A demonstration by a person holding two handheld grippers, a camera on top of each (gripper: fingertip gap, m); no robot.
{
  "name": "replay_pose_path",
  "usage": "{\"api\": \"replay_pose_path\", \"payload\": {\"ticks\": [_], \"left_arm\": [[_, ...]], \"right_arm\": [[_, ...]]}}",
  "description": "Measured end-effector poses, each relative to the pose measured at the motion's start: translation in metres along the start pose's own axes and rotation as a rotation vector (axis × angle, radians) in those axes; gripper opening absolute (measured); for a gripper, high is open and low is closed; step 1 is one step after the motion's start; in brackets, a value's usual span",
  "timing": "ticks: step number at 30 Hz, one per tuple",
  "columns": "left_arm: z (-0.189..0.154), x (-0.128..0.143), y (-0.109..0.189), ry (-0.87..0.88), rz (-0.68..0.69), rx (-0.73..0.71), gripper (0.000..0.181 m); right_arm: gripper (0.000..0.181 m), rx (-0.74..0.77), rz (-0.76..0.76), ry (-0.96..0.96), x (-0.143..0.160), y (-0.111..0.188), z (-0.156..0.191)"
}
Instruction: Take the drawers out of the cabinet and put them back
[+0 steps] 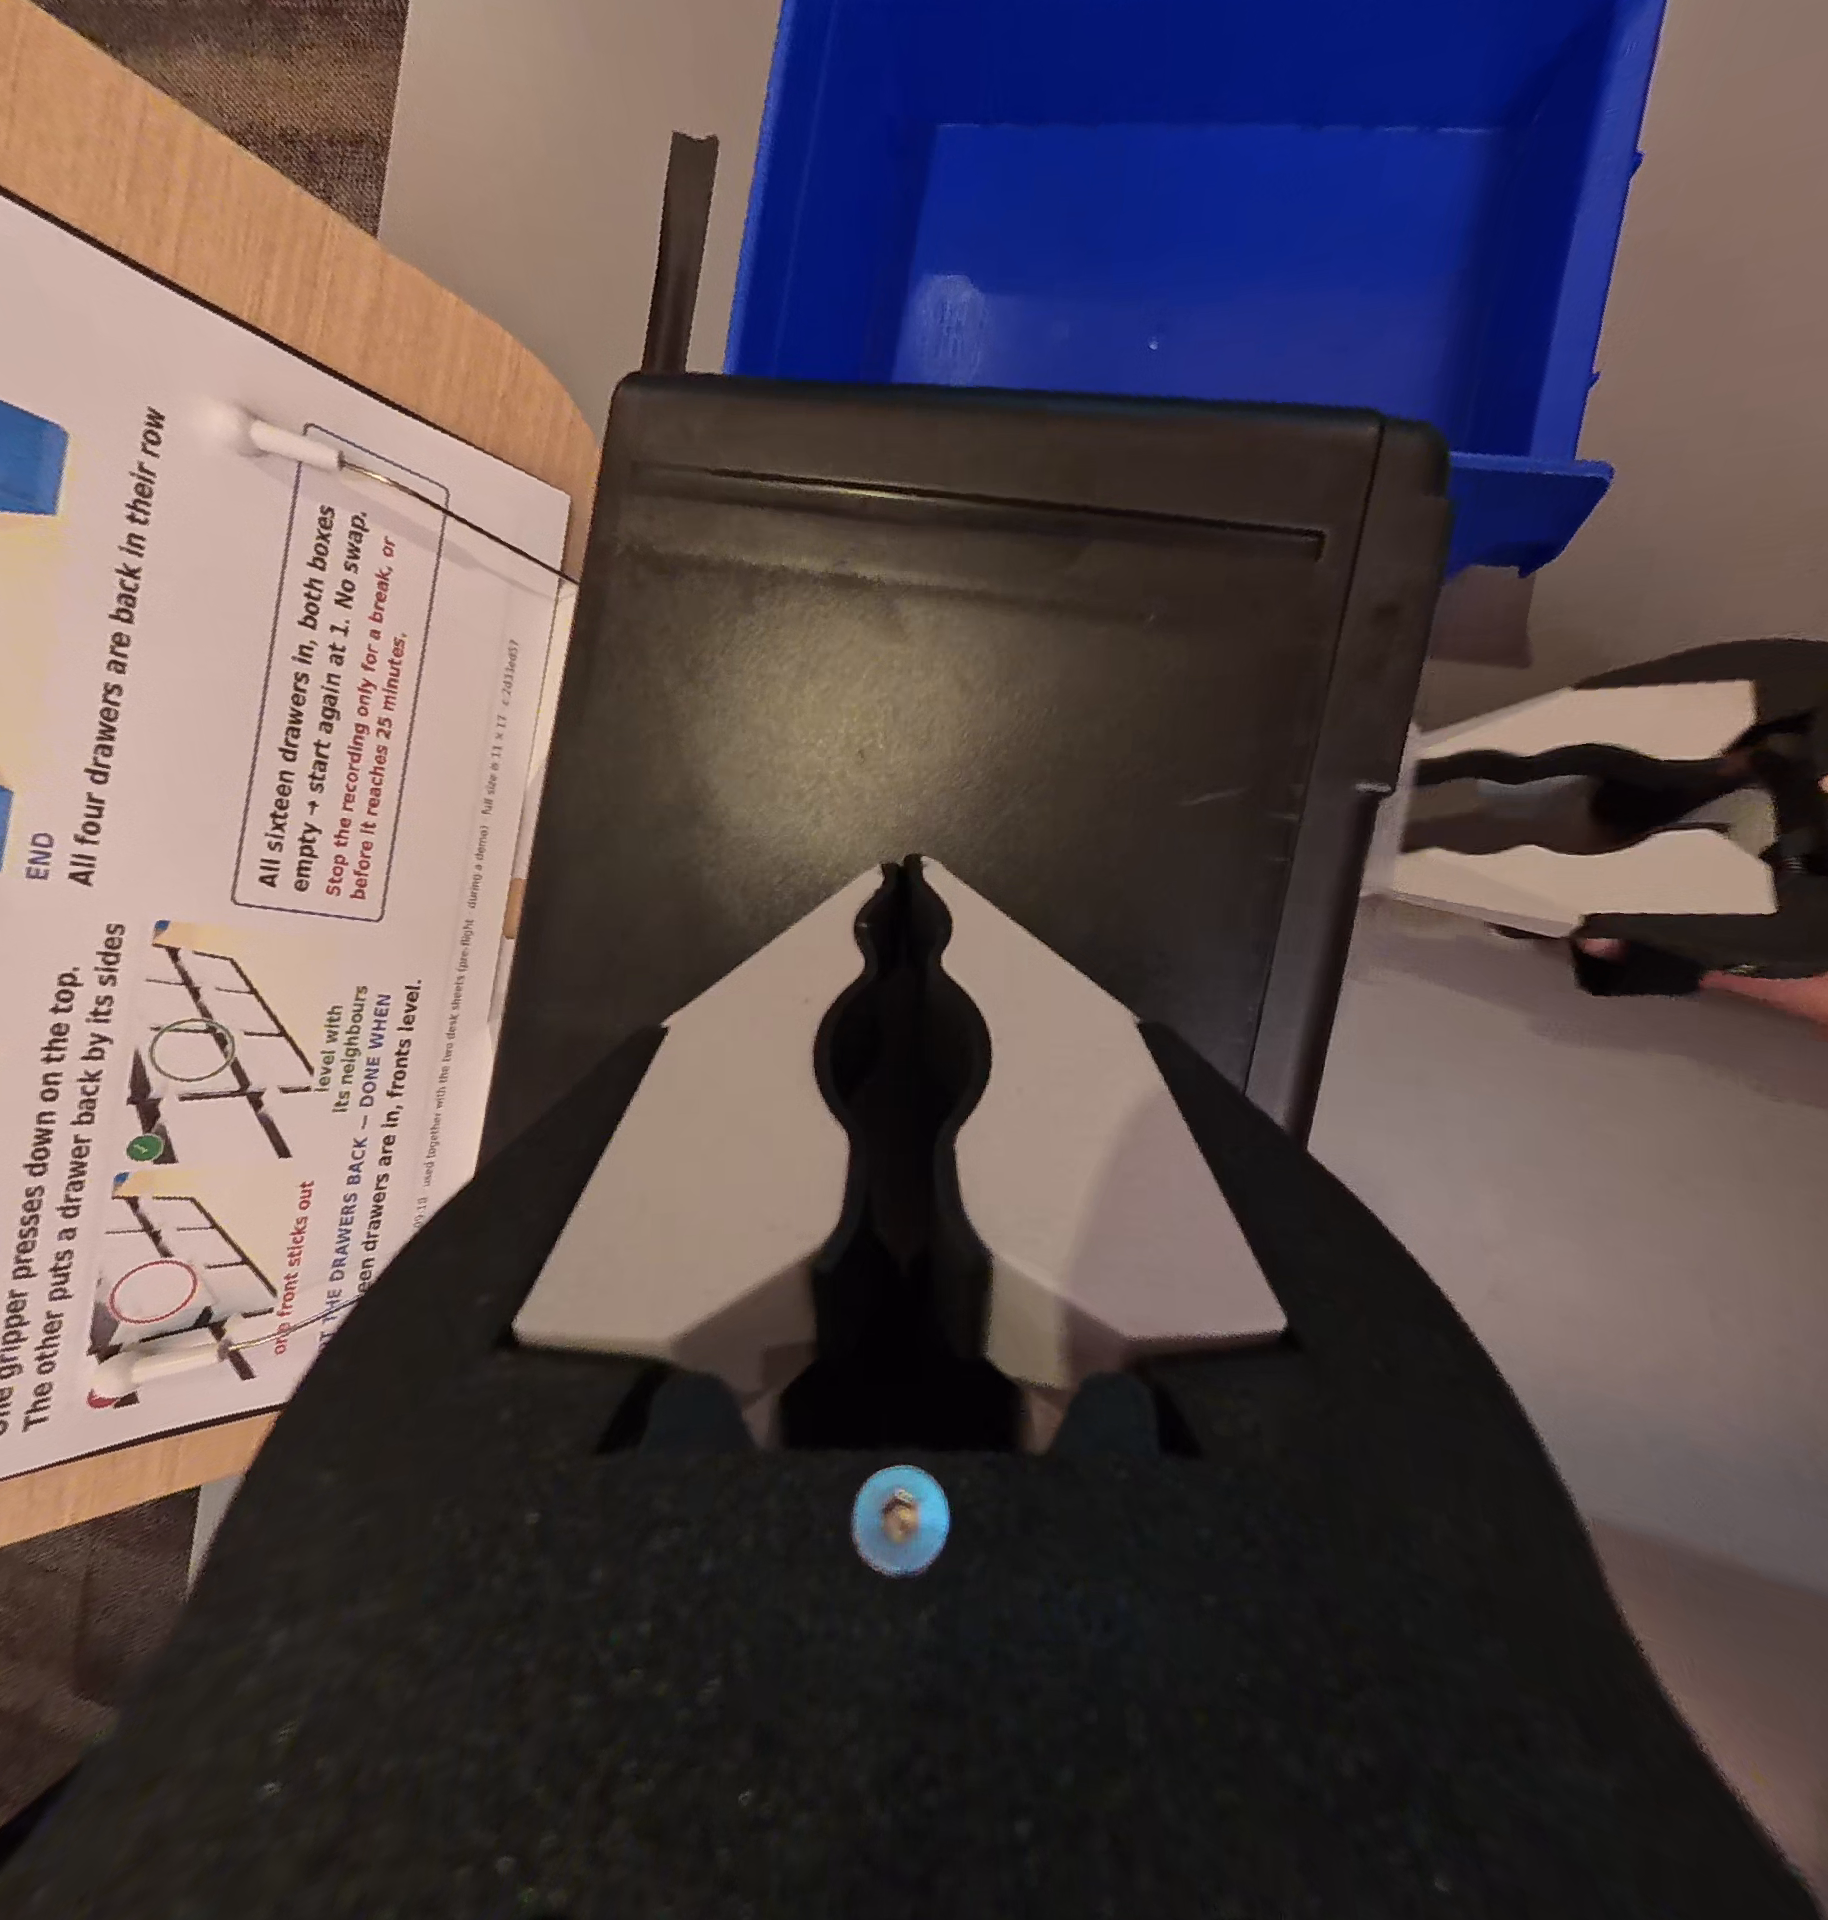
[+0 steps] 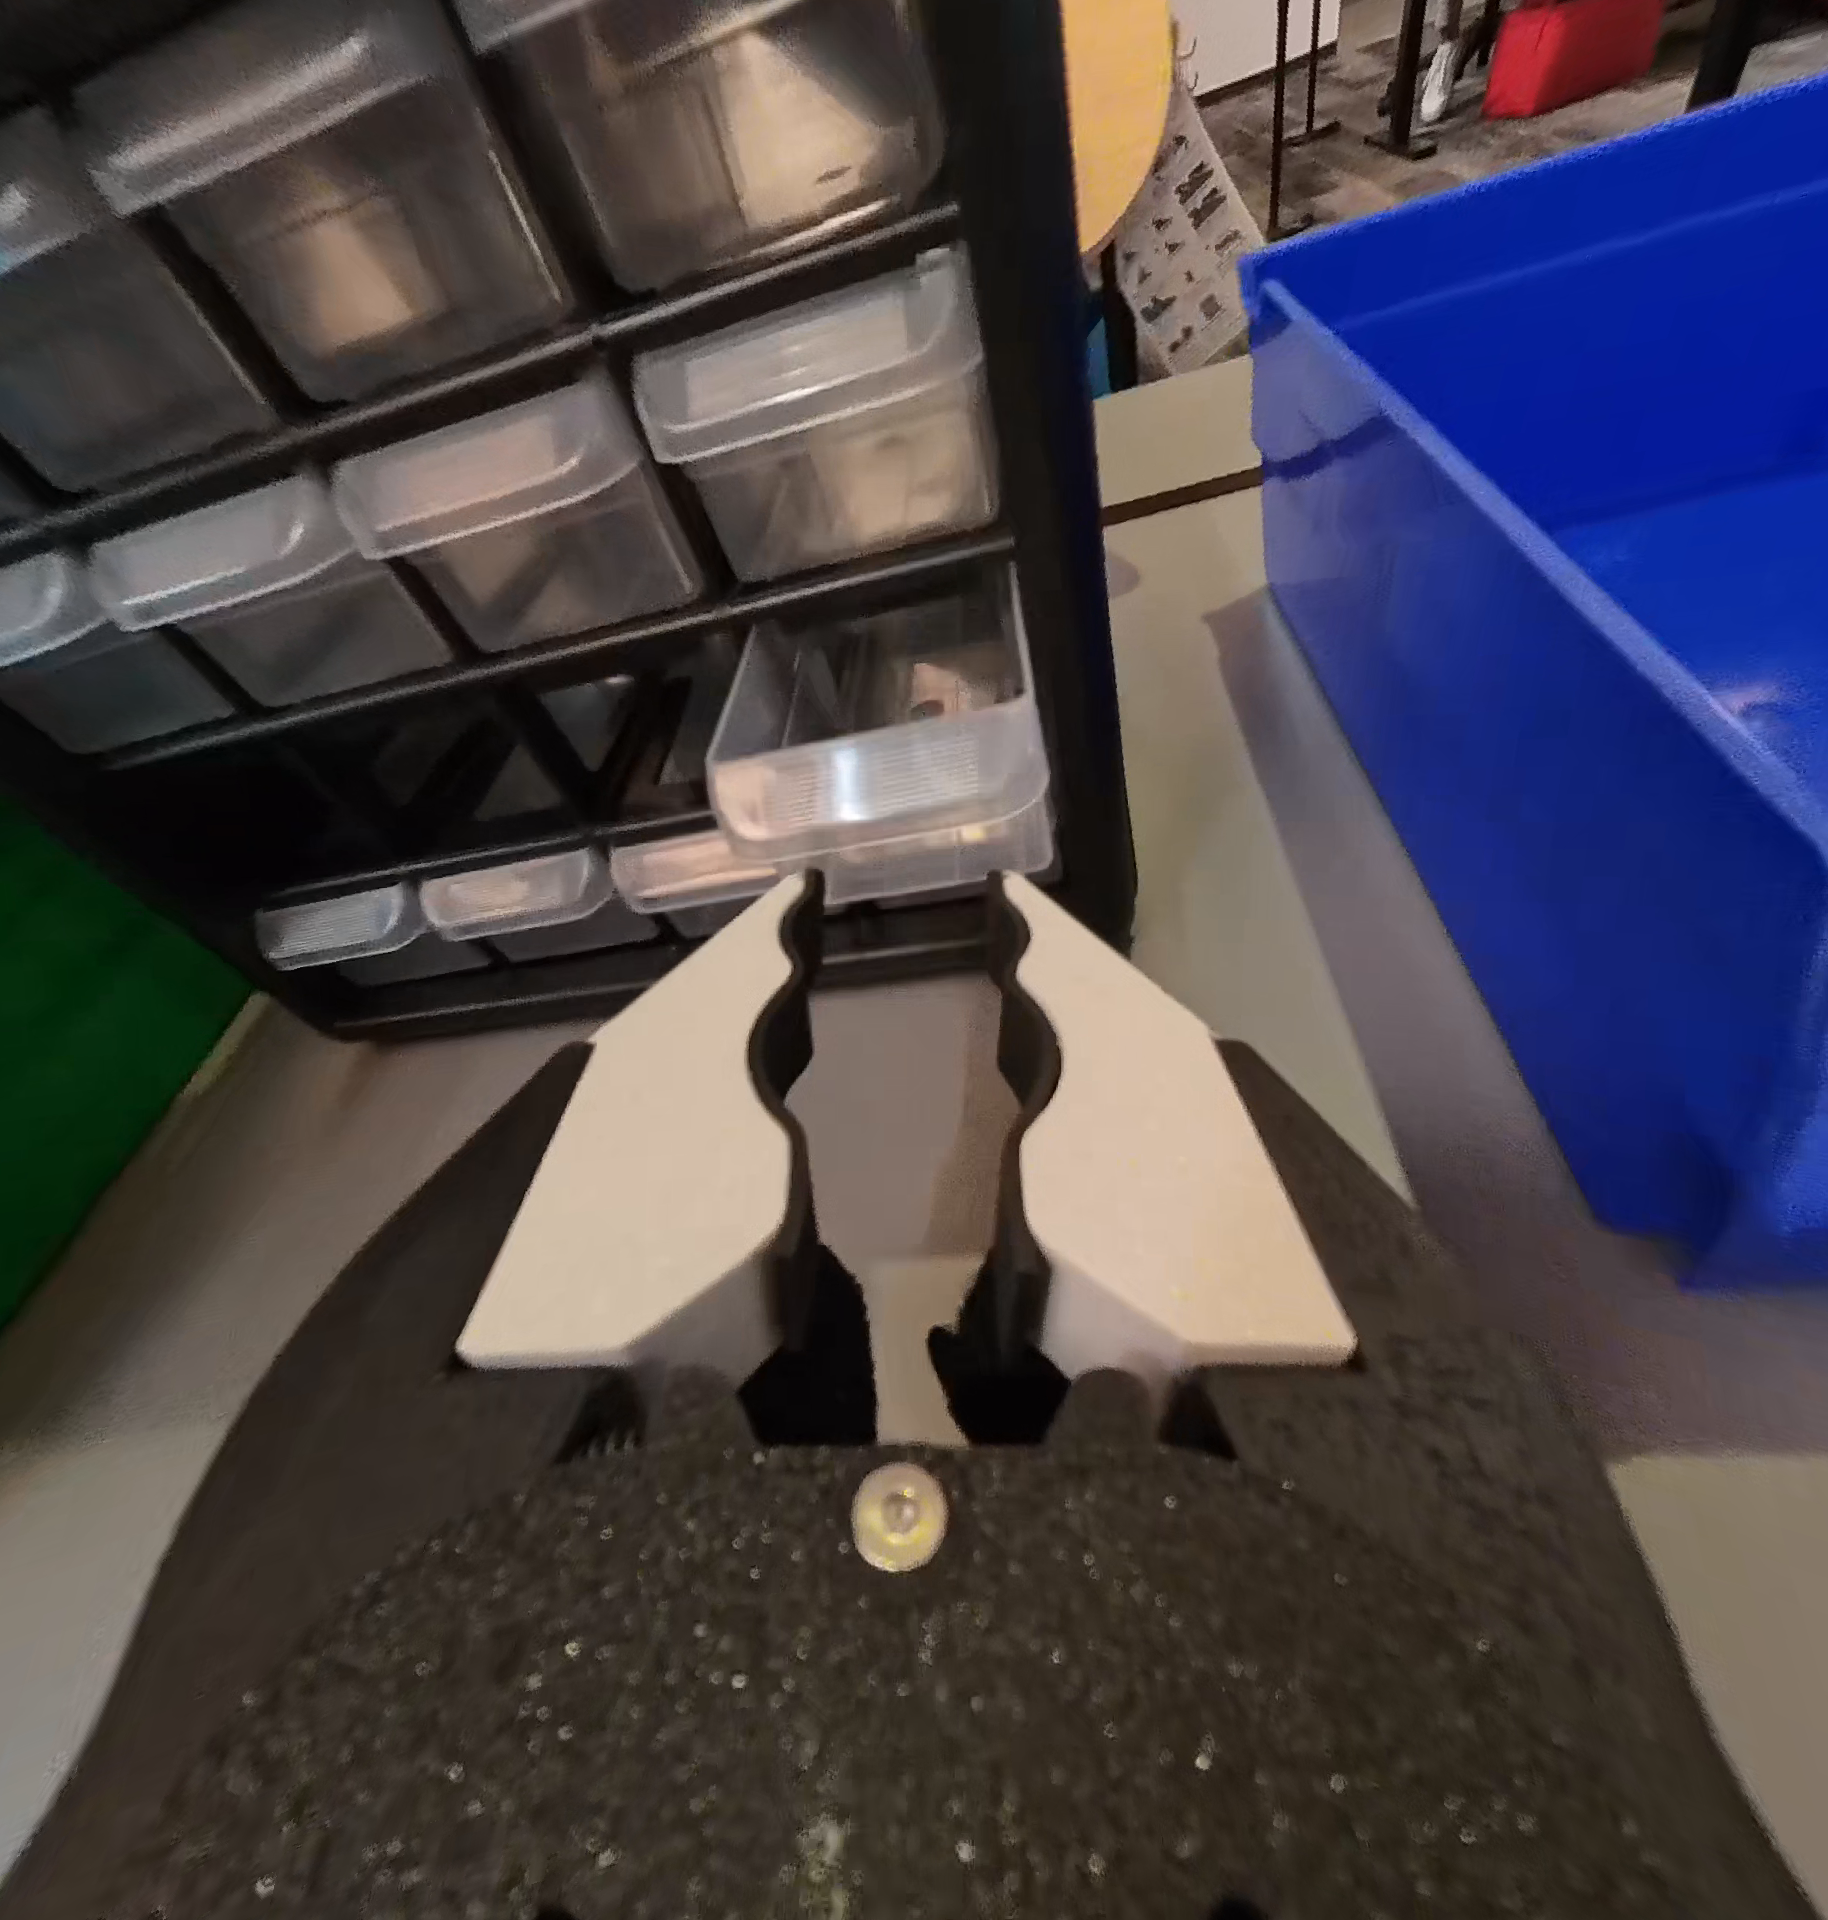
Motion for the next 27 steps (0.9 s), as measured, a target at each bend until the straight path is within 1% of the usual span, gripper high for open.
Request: {"api": "replay_pose_path", "payload": {"ticks": [4,8,11,14,16,19,20,21,22,23,24,25,26,27], "left_arm": [[0.0,-0.002,0.0,-0.018,0.022,-0.006,0.0],[0.0,-0.001,0.0,-0.017,0.013,-0.004,0.0],[0.001,-0.001,0.0,-0.007,-0.002,0.003,0.0],[0.001,-0.001,0.0,0.01,0.0,-0.001,0.0],[-0.001,-0.002,0.0,-0.003,0.006,-0.022,0.0],[-0.002,-0.003,0.001,-0.037,0.0,-0.053,0.0],[-0.001,-0.002,0.002,-0.028,-0.003,-0.056,0.0],[0.004,-0.003,0.008,-0.011,-0.039,-0.09,0.0],[0.01,-0.005,0.021,0.027,-0.139,-0.124,0.0],[0.012,-0.006,0.04,0.075,-0.262,-0.114,0.0],[0.009,-0.001,0.063,0.106,-0.372,-0.088,0.001],[0.006,0.01,0.086,0.113,-0.436,-0.082,0.004],[-0.001,0.028,0.105,0.102,-0.446,-0.081,0.007],[-0.009,0.052,0.12,0.083,-0.409,-0.061,0.009]], "right_arm": [[0.03,0.0,0.002,0.051,-0.008,-0.025,0.001],[0.03,0.004,0.011,0.081,-0.017,-0.038,0.001],[0.03,-0.005,0.014,0.067,-0.016,-0.041,0.002],[0.032,-0.018,0.017,0.071,-0.008,-0.033,0.001],[0.034,-0.061,0.043,0.033,0.001,-0.014,0.003],[0.039,-0.2,0.022,-0.072,0.011,0.037,0.02],[0.04,-0.243,0.021,-0.066,0.016,0.054,0.028],[0.041,-0.284,0.032,-0.018,0.023,0.07,0.035],[0.042,-0.297,0.051,0.061,0.03,0.083,0.038],[0.043,-0.272,0.058,0.138,0.037,0.095,0.036],[0.042,-0.228,0.041,0.177,0.038,0.107,0.03],[0.04,-0.206,-0.005,0.213,0.034,0.117,0.025],[0.038,-0.203,-0.041,0.232,0.028,0.125,0.021],[0.038,-0.226,-0.059,0.242,0.021,0.131,0.019]]}}
Point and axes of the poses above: each gripper's, where its closed fingertips meet, y back along the fingers, x out of its underside, z = x × y across the jaws, the point moved 6 cm from there along y, back along the fingers, and after that the axes turned 2 degrees about -z, right-handed, at the moved point
